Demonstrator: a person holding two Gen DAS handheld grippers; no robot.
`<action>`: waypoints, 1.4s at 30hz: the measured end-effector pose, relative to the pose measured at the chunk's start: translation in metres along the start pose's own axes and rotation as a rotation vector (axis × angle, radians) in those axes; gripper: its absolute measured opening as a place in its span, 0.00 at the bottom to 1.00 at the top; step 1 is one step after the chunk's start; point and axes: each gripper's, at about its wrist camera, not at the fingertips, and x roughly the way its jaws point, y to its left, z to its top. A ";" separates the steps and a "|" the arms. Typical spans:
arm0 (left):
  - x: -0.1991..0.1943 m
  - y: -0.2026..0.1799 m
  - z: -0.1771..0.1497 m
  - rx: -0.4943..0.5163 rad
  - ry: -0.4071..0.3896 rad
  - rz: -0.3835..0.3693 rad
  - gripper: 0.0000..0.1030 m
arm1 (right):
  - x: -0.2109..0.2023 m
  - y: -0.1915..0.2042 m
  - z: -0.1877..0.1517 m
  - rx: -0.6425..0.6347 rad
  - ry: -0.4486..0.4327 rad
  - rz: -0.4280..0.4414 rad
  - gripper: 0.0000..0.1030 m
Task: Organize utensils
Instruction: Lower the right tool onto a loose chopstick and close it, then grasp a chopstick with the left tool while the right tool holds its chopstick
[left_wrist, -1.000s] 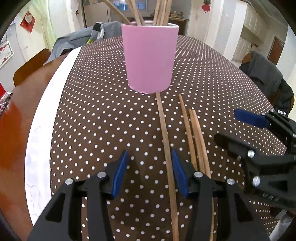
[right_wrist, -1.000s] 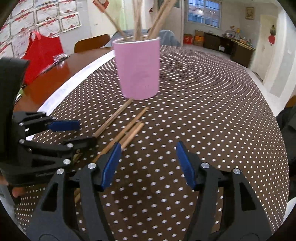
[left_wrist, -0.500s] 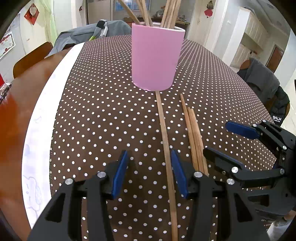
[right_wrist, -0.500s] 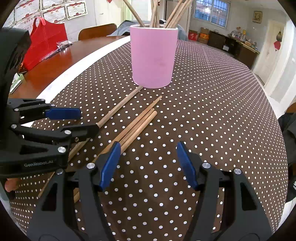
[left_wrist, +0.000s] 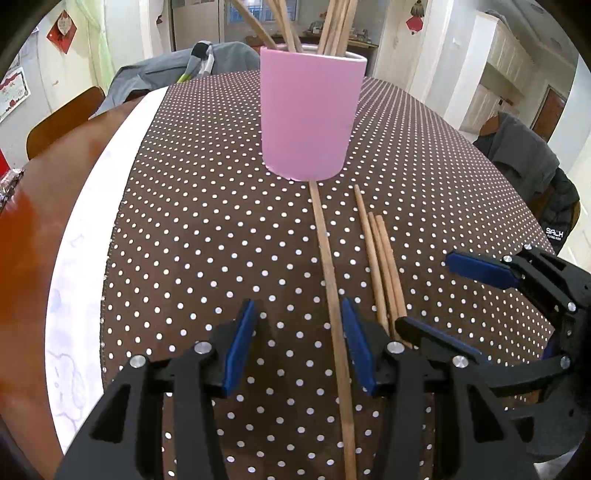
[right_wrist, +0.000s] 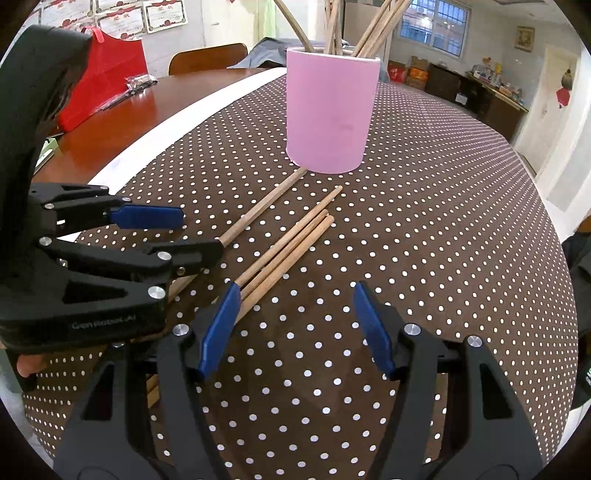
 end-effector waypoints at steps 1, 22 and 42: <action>0.000 -0.001 0.000 0.001 0.000 0.002 0.47 | 0.000 0.002 0.000 -0.005 0.001 -0.003 0.62; 0.001 -0.002 0.000 0.013 -0.007 0.011 0.47 | 0.006 -0.012 -0.002 -0.071 0.116 -0.029 0.66; 0.009 -0.018 0.016 0.051 0.062 0.057 0.20 | -0.003 -0.072 0.000 -0.031 0.270 0.100 0.09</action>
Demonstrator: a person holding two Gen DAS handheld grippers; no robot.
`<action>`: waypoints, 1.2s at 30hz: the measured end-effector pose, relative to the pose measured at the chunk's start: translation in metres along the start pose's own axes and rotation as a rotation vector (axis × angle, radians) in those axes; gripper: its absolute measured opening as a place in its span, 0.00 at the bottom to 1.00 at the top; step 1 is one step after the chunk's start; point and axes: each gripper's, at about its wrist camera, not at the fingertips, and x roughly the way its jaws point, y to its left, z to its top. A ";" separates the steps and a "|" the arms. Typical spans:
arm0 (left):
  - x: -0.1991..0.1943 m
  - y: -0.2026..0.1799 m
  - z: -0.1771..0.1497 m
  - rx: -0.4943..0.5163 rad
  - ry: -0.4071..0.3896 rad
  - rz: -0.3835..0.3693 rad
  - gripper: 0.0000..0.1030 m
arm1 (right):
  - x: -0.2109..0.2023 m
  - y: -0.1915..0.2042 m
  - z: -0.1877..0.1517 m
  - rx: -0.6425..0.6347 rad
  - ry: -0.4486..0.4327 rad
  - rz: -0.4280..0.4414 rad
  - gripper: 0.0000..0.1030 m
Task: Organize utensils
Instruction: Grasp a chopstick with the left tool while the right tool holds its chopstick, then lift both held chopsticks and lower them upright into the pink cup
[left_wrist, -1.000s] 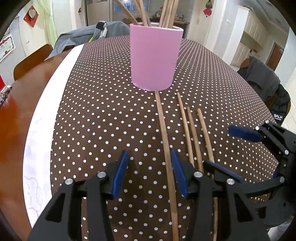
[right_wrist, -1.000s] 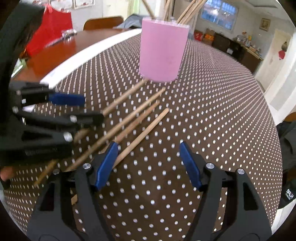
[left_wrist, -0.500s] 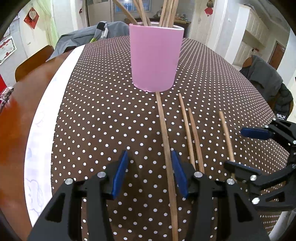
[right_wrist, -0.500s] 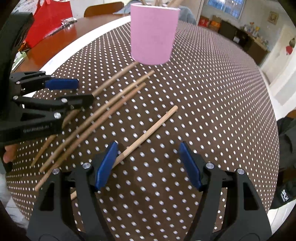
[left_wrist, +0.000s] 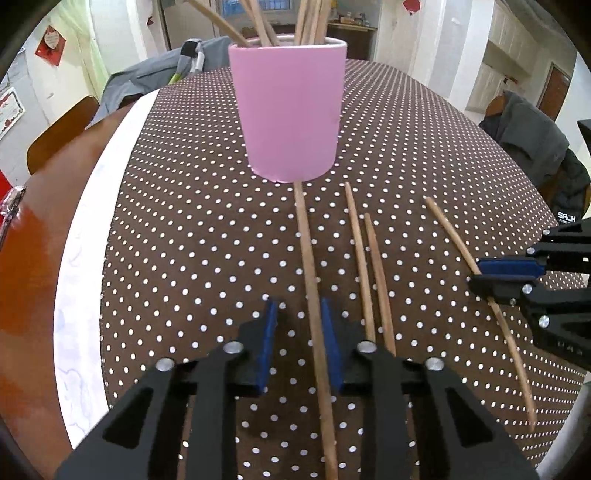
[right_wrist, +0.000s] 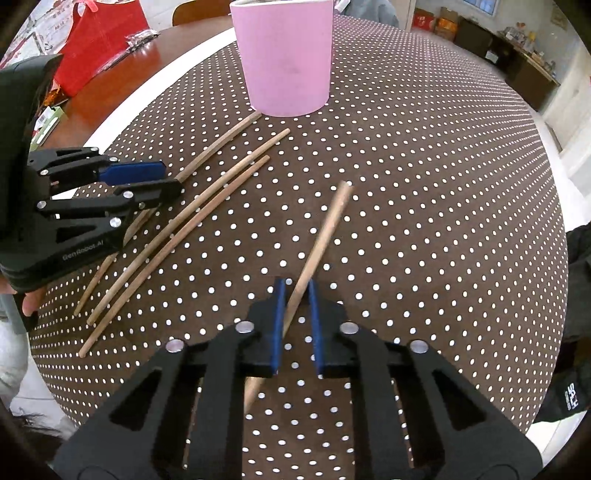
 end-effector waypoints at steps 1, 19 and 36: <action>0.000 0.000 0.001 -0.003 0.004 0.000 0.17 | -0.001 -0.004 0.001 0.005 0.001 0.005 0.07; -0.011 0.001 0.006 -0.053 -0.055 -0.067 0.06 | -0.004 -0.031 0.010 0.085 -0.059 0.077 0.05; -0.115 -0.017 0.033 -0.032 -0.614 -0.214 0.06 | -0.105 -0.059 0.016 0.106 -0.553 0.231 0.06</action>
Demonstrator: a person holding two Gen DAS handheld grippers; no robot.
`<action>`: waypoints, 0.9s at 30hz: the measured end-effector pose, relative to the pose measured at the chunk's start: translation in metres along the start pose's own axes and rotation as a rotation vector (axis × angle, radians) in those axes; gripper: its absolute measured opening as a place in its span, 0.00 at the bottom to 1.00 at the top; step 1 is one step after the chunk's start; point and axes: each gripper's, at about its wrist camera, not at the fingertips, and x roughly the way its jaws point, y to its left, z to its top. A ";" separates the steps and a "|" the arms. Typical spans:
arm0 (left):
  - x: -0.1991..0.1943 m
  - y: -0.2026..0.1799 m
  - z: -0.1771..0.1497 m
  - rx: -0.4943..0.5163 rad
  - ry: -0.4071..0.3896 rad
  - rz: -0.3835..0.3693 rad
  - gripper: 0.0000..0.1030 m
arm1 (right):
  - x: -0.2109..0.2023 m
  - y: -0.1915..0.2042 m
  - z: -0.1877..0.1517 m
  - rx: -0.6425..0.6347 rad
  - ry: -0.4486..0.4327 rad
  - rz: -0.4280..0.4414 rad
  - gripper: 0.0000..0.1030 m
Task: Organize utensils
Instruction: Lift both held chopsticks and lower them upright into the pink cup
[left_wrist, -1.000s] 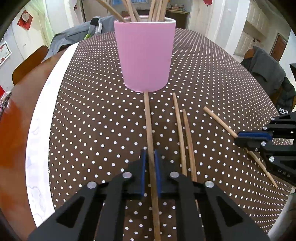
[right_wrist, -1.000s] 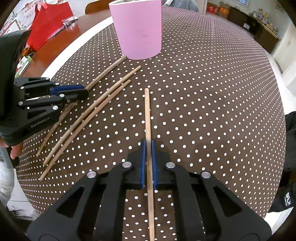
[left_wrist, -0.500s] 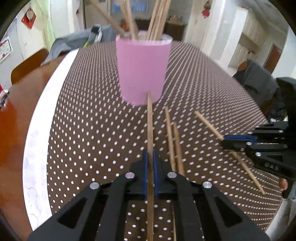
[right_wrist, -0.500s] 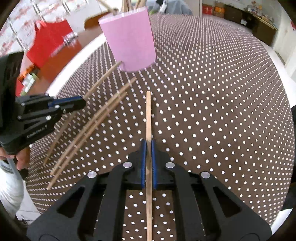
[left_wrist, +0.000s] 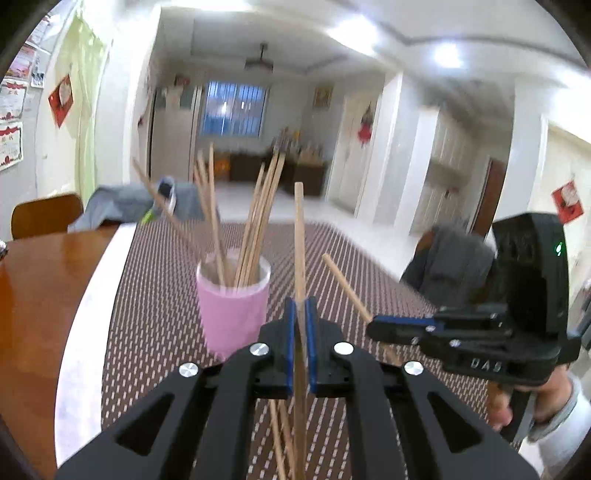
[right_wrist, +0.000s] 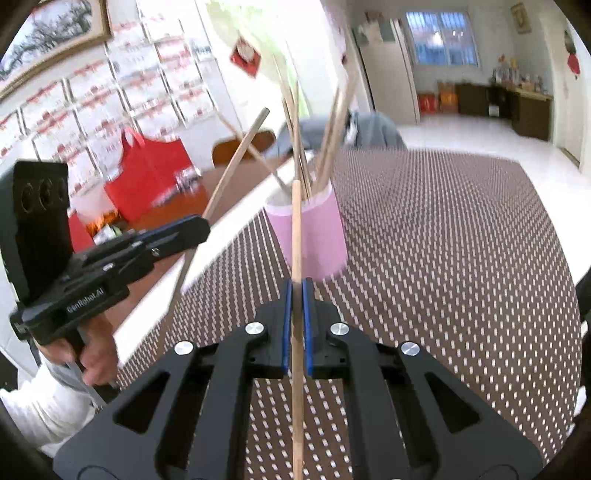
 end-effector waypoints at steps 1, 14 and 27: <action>-0.001 0.000 0.005 0.001 -0.036 0.003 0.06 | -0.002 -0.001 0.003 -0.002 -0.023 0.001 0.06; 0.006 0.017 0.055 -0.091 -0.327 0.008 0.06 | 0.011 0.027 0.071 -0.009 -0.376 0.011 0.06; 0.047 0.046 0.081 -0.108 -0.515 0.092 0.06 | 0.055 0.022 0.107 0.049 -0.607 -0.035 0.06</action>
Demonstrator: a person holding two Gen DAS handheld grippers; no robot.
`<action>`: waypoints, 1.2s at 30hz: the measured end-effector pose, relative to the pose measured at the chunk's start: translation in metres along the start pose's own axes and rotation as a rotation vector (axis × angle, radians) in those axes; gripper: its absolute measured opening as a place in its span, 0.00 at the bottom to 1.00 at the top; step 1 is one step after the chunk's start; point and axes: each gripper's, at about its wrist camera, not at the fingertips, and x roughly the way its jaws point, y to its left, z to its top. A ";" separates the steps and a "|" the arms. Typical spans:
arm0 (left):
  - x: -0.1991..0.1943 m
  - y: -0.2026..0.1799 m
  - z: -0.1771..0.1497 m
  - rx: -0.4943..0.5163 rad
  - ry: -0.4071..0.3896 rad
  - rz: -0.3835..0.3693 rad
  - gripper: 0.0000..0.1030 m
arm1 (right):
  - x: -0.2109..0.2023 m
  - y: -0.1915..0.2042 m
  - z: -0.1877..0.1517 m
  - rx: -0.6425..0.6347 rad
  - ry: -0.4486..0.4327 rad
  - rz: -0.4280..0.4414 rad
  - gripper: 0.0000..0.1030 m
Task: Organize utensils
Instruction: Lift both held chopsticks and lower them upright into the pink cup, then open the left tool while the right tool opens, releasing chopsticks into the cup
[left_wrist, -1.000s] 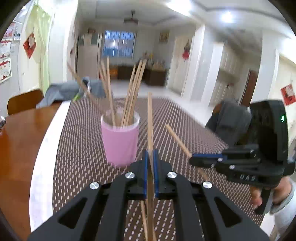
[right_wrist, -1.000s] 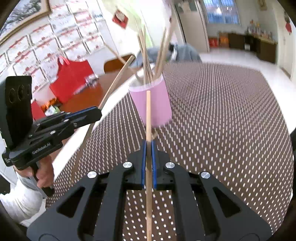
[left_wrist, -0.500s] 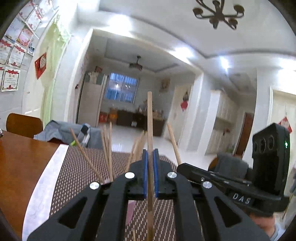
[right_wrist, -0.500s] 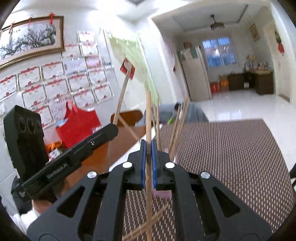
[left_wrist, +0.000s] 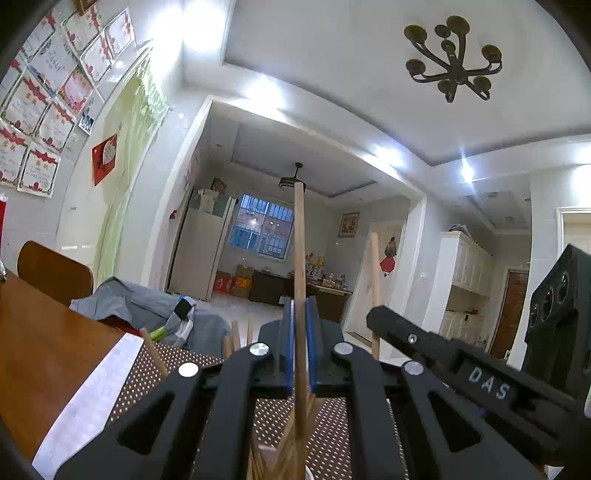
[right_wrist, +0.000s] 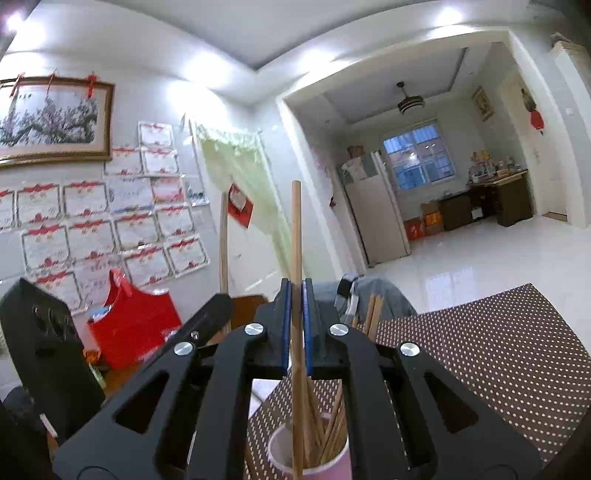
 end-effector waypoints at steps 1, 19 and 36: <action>0.003 0.002 -0.001 0.004 -0.013 0.008 0.06 | 0.004 -0.002 0.000 0.015 -0.017 0.001 0.06; 0.032 0.023 -0.024 0.042 0.056 0.070 0.06 | 0.033 -0.009 -0.026 -0.012 -0.035 -0.004 0.06; -0.001 0.023 -0.023 0.068 0.163 0.104 0.36 | 0.002 -0.011 -0.045 -0.021 0.071 -0.019 0.06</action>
